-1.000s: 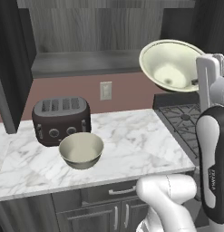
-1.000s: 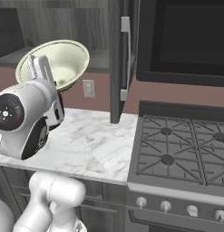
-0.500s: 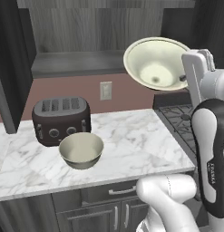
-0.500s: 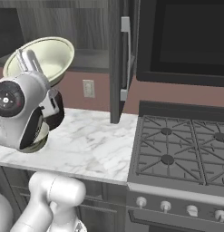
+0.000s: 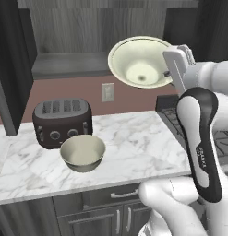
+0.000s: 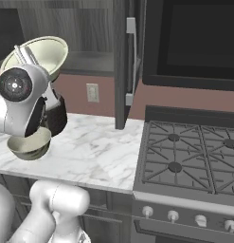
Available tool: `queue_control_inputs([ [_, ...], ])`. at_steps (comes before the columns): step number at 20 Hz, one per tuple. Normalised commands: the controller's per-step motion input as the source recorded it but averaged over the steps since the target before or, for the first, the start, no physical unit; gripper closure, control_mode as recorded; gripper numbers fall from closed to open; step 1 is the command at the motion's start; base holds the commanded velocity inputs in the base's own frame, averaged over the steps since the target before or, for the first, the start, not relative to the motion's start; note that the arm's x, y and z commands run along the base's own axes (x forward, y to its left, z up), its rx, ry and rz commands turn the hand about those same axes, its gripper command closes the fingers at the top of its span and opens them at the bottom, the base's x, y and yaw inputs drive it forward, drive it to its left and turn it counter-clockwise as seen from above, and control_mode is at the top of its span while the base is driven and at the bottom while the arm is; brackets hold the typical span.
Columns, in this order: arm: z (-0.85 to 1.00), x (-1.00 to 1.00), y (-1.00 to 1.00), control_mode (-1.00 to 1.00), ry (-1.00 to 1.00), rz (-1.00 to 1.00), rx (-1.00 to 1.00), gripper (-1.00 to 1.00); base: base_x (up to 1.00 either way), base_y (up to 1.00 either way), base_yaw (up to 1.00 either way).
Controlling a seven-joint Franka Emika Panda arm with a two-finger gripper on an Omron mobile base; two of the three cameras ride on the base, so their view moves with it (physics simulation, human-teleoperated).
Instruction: Open the cabinet. Pick the bowls from the counter and place them in the cabinet. Then close the cabinet.
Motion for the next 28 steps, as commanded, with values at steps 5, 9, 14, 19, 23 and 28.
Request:
queue_control_inputs([
  [5, 0.0, 0.52, 0.31, -1.0, 0.0, 0.07, -0.03, 1.0, 0.0, 0.0, 0.0],
  [9, 0.0, 0.55, 0.36, -1.0, 0.0, 0.05, -0.02, 1.0, 0.0, 0.0, 0.0],
  [14, 0.02, 0.58, 0.33, -1.0, 0.0, 0.06, 0.0, 1.0, 0.0, 0.0, 0.0],
  [19, 0.03, 0.64, 0.29, -1.0, 0.01, 0.06, 0.0, 1.0, 0.0, 0.0, 0.0],
  [23, 0.01, 0.56, 0.22, -1.0, 0.01, 0.05, 0.0, 1.0, 0.0, 0.0, 0.0],
  [28, 0.0, 0.5, 0.28, -1.0, 0.0, 0.02, 0.0, 1.0, 0.0, 0.0, 0.0],
])
